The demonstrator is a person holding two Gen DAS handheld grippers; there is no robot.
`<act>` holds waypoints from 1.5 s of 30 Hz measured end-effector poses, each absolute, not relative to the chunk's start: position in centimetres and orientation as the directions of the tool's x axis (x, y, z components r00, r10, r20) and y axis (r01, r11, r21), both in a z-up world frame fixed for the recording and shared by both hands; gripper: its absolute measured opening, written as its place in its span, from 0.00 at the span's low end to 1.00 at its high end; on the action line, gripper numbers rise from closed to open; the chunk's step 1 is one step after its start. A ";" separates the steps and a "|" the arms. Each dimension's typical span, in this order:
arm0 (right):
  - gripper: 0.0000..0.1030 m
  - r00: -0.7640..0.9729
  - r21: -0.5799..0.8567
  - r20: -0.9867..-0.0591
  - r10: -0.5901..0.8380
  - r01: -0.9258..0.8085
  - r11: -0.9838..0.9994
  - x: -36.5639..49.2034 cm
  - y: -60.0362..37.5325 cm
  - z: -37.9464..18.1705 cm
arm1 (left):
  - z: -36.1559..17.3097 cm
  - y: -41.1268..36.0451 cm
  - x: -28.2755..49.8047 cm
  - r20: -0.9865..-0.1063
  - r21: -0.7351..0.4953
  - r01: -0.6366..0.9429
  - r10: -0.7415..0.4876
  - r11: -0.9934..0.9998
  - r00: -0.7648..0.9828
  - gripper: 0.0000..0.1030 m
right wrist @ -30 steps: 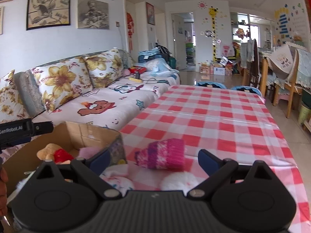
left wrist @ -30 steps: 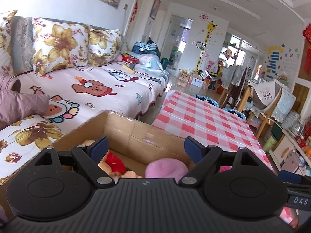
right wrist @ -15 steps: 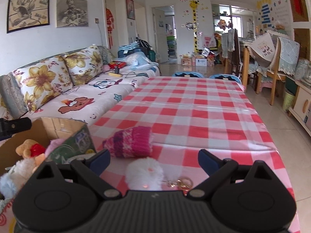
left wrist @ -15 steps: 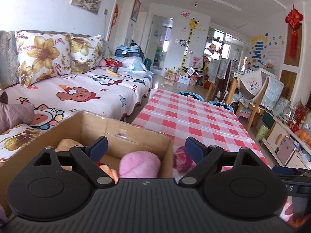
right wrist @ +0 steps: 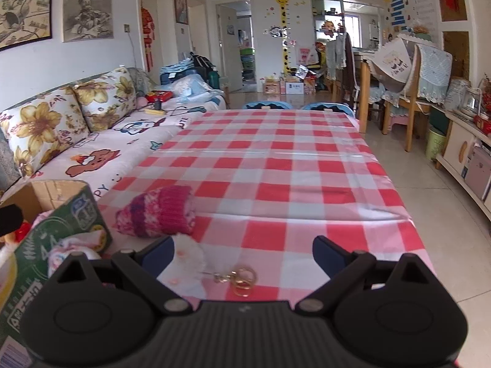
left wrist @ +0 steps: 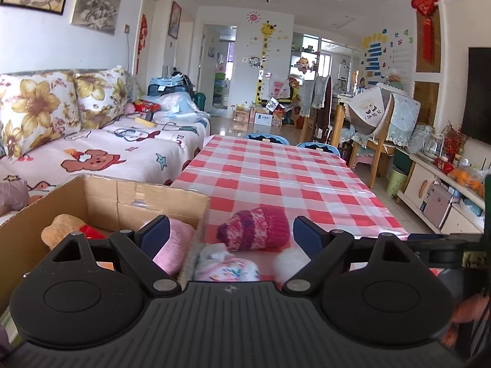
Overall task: Organize soft objects
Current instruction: 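Reach the right tool to the white pompom while the left tool reaches to the tissue pack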
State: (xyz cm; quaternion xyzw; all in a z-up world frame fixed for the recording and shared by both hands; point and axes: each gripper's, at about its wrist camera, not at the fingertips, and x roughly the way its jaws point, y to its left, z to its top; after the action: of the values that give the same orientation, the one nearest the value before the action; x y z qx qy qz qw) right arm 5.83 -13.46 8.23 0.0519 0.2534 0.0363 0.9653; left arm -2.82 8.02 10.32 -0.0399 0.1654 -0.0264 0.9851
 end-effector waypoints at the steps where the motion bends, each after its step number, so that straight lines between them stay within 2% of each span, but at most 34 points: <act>1: 0.94 0.869 0.120 -0.487 0.093 -0.039 0.992 5.8 -13.7 8.2 | 10.1 7.8 -2.9 -0.322 -0.075 0.042 -0.064 0.996 0.945 1.00; 8: 0.94 0.867 0.134 -0.492 0.080 -0.015 0.991 5.6 -15.3 7.7 | 8.6 6.5 -3.2 -0.324 -0.020 0.024 -0.029 1.000 0.945 1.00; 14: 0.94 0.865 0.139 -0.495 0.077 -0.008 0.990 5.3 -16.5 7.2 | 7.3 5.5 -2.2 -0.374 0.001 -0.008 0.008 1.000 0.928 1.00; 23: 0.94 0.858 0.161 -0.505 0.095 -0.015 0.987 5.3 -17.8 6.5 | 6.1 5.7 0.9 -0.413 0.096 -0.090 0.122 0.991 0.902 1.00; 29: 0.94 0.853 0.148 -0.509 0.113 -0.042 0.988 5.4 -17.4 6.2 | 5.6 5.2 2.1 -0.418 0.153 -0.071 0.130 0.986 0.899 1.00; 35: 0.94 0.853 0.142 -0.511 0.110 -0.042 0.989 5.6 -17.4 6.0 | 4.9 4.5 2.1 -0.415 0.191 0.052 0.032 0.980 0.909 1.00; 40: 0.94 0.848 0.148 -0.519 0.107 -0.034 0.988 6.3 -17.3 5.7 | 4.5 4.0 1.8 -0.479 0.097 0.215 -0.144 0.972 0.866 1.00; 45: 0.94 0.839 0.145 -0.528 0.128 -0.059 0.988 7.1 -16.2 5.5 | 4.8 4.5 0.9 -0.440 0.119 0.160 -0.092 0.980 0.893 1.00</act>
State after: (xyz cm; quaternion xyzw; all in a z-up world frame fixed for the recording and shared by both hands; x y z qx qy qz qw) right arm 7.13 -16.17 5.52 0.0617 0.2793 0.0490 0.9570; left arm 0.91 4.49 4.80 0.0763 0.2218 -0.0651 0.9699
